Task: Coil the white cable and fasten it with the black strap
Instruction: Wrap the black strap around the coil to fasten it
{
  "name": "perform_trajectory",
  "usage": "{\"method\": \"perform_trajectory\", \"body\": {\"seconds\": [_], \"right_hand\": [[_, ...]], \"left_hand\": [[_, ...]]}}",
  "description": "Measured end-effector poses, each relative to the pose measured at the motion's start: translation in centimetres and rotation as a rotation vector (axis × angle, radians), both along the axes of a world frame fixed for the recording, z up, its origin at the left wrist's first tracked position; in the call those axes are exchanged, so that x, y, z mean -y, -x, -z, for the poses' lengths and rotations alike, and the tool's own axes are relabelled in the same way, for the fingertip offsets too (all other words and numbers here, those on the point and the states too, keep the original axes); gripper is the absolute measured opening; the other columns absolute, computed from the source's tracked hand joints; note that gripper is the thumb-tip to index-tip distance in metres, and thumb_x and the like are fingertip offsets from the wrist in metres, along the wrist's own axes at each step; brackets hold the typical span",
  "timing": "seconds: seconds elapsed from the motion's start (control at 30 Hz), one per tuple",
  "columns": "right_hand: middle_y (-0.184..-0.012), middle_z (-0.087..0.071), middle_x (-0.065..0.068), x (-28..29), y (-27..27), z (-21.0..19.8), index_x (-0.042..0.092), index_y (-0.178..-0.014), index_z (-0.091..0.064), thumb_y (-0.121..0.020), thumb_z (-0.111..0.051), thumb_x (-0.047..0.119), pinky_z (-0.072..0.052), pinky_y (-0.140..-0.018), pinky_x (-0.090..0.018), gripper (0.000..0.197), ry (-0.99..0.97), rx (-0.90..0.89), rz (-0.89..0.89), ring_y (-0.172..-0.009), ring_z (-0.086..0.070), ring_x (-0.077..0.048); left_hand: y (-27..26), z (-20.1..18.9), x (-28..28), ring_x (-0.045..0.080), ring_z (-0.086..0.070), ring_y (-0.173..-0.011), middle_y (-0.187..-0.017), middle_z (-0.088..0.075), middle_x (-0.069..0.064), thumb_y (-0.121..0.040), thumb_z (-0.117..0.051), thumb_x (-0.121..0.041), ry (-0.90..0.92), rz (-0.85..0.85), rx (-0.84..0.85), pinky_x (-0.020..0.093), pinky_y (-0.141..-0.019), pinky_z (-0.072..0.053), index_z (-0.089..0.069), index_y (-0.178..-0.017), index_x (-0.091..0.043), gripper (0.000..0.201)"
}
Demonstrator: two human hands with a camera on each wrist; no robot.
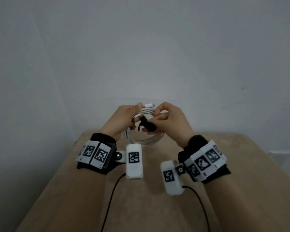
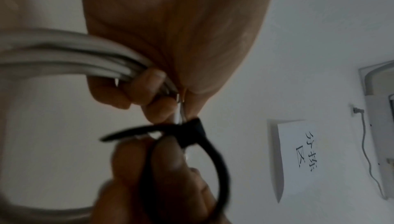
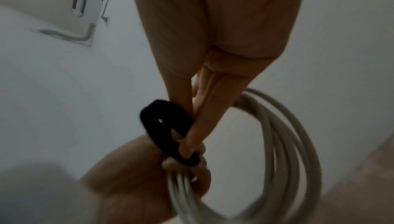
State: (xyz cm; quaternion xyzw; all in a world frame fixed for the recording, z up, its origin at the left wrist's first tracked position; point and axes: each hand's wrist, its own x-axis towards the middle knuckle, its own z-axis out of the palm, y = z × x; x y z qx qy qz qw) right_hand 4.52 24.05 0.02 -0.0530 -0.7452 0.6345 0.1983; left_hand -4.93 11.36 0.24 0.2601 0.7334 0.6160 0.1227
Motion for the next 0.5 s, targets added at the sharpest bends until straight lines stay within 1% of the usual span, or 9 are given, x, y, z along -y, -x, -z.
{"method": "perform_trajectory", "body": {"seconds": [0.03, 0.07, 0.13, 0.17, 0.23, 0.33, 0.4, 0.47, 0.5], "right_hand": [[-0.073, -0.071, -0.023, 0.3, 0.1, 0.1, 0.012, -0.076, -0.045, -0.074, -0.073, -0.001, -0.059, -0.067, -0.045, 0.032, -0.059, 0.015, 0.04, -0.067, -0.072, -0.035], [-0.071, -0.071, -0.021, 0.5, 0.2, 0.3, 0.014, -0.075, -0.043, -0.074, -0.074, 0.001, -0.058, -0.061, -0.037, 0.033, -0.093, 0.018, 0.081, -0.063, -0.072, -0.029], [-0.071, -0.071, -0.018, 0.6, 0.4, 0.5, 0.014, -0.074, -0.042, -0.074, -0.075, 0.002, -0.049, -0.047, -0.019, 0.035, -0.113, -0.005, 0.181, -0.055, -0.07, -0.017], [-0.072, -0.07, -0.018, 0.6, 0.4, 0.6, 0.013, -0.074, -0.042, -0.074, -0.075, 0.002, -0.045, -0.043, -0.015, 0.035, -0.104, -0.024, 0.233, -0.053, -0.069, -0.014], [-0.075, -0.07, -0.018, 0.3, 0.8, 0.9, 0.013, -0.074, -0.044, -0.074, -0.077, 0.006, -0.048, -0.043, -0.017, 0.034, -0.093, -0.058, 0.332, -0.052, -0.069, -0.015], [-0.075, -0.07, -0.016, 0.2, 1.1, 1.2, 0.016, -0.071, -0.045, -0.07, -0.08, 0.015, -0.057, -0.055, -0.028, 0.036, -0.082, -0.095, 0.425, -0.059, -0.07, -0.02], [-0.074, -0.07, -0.015, 0.2, 1.2, 1.4, 0.018, -0.069, -0.046, -0.07, -0.081, 0.013, -0.057, -0.058, -0.028, 0.036, -0.026, -0.131, 0.442, -0.061, -0.07, -0.018], [-0.073, -0.071, -0.012, 0.2, 1.3, 1.5, 0.018, -0.069, -0.049, -0.071, -0.079, 0.01, -0.057, -0.065, -0.032, 0.03, 0.029, -0.13, 0.443, -0.068, -0.07, -0.021], [-0.073, -0.071, -0.011, 0.3, 1.3, 1.5, 0.017, -0.07, -0.052, -0.073, -0.076, 0.007, -0.057, -0.067, -0.033, 0.027, 0.106, -0.132, 0.42, -0.071, -0.07, -0.024]], "left_hand": [[-0.1, 0.0, -0.2, 0.02, -0.045, -0.065, -0.069, -0.056, 0.005, -0.098, -0.047, -0.033, -0.012, -0.02, -0.019, 0.028, -0.059, -0.037, -0.063, -0.087, -0.006, 0.033], [-0.3, 0.0, -0.4, 0.021, -0.048, -0.071, -0.074, -0.058, 0.006, -0.099, -0.047, -0.033, -0.024, -0.031, -0.037, 0.029, -0.063, -0.038, -0.065, -0.086, -0.009, 0.032], [-0.5, 0.0, -0.7, 0.02, -0.048, -0.068, -0.073, -0.055, 0.007, -0.099, -0.045, -0.032, -0.057, -0.02, -0.063, 0.03, -0.063, -0.038, -0.065, -0.085, -0.015, 0.031], [-0.6, 0.0, -0.8, 0.016, -0.046, -0.062, -0.069, -0.052, 0.005, -0.1, -0.044, -0.032, -0.075, -0.006, -0.069, 0.029, -0.06, -0.037, -0.066, -0.086, -0.016, 0.031], [-0.7, -0.1, -1.0, 0.012, -0.041, -0.056, -0.062, -0.051, -0.002, -0.1, -0.043, -0.032, -0.099, 0.016, -0.078, 0.027, -0.057, -0.036, -0.067, -0.088, -0.019, 0.03], [-0.9, -0.1, -1.4, 0.013, -0.041, -0.058, -0.067, -0.053, 0.001, -0.1, -0.044, -0.032, -0.111, 0.044, -0.092, 0.027, -0.058, -0.037, -0.067, -0.084, -0.019, 0.031], [-1.0, 0.1, -1.7, 0.012, -0.039, -0.056, -0.057, -0.048, -0.005, -0.1, -0.044, -0.033, -0.113, 0.066, -0.098, 0.026, -0.057, -0.036, -0.063, -0.076, -0.014, 0.036], [-1.1, 0.2, -1.9, 0.008, -0.037, -0.052, -0.05, -0.044, -0.01, -0.1, -0.044, -0.034, -0.117, 0.08, -0.101, 0.023, -0.055, -0.034, -0.059, -0.072, -0.011, 0.039], [-1.1, 0.2, -1.9, 0.007, -0.037, -0.049, -0.05, -0.043, -0.01, -0.1, -0.043, -0.034, -0.114, 0.084, -0.108, 0.022, -0.054, -0.033, -0.058, -0.072, -0.01, 0.039]]}}
